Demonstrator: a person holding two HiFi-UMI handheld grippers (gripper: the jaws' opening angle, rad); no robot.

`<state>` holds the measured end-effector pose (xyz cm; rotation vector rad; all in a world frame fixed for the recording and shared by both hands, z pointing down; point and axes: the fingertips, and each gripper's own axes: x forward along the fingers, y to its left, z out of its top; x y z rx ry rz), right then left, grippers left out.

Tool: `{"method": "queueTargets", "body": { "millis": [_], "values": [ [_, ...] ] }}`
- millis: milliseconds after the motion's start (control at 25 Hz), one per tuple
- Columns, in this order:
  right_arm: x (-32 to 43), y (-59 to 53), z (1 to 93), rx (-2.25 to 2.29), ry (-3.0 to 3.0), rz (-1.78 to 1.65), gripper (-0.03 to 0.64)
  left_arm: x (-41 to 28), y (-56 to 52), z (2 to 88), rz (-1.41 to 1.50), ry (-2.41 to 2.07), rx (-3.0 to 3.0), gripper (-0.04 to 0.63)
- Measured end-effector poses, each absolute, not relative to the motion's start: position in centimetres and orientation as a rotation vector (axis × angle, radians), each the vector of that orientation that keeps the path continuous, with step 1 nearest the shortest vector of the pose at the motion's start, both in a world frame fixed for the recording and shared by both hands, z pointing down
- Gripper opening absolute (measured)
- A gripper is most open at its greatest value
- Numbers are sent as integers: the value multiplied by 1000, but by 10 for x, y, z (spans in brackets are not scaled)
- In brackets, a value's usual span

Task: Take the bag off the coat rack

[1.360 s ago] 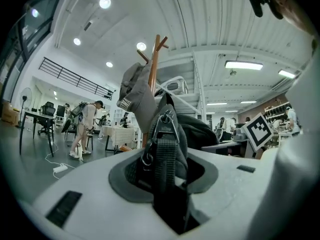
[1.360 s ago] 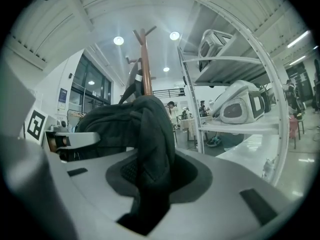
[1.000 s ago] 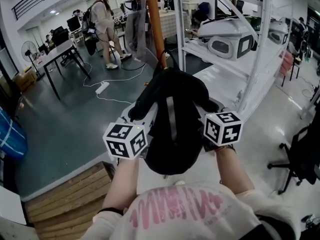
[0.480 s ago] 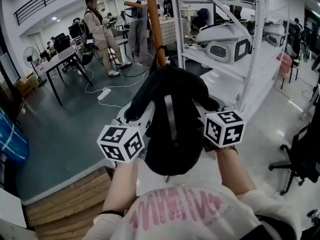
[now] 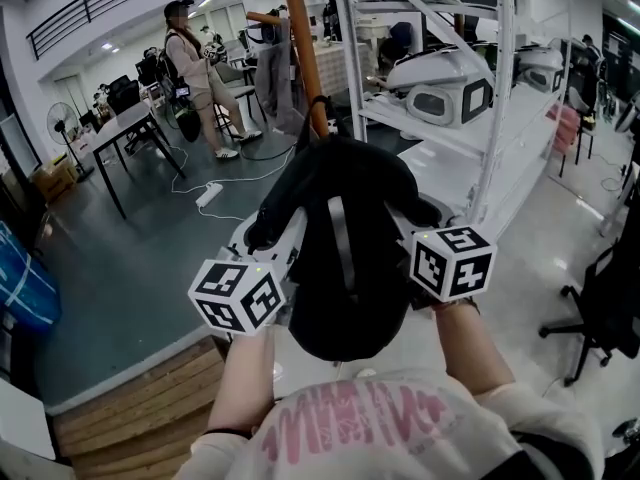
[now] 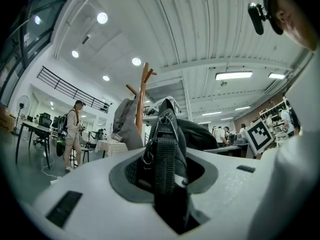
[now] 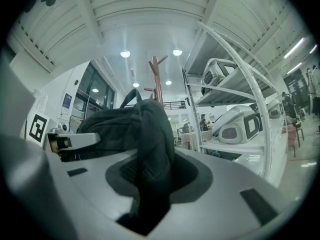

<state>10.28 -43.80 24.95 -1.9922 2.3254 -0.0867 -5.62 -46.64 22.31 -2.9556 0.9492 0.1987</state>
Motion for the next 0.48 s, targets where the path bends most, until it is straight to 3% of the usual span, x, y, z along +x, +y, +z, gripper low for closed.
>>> {"method": "queueTargets", "body": {
  "millis": [480],
  "values": [
    [100,-420,270,-2013,2344,-170,121,-58,-451,243,183,978,-3003,123]
  ]
}}
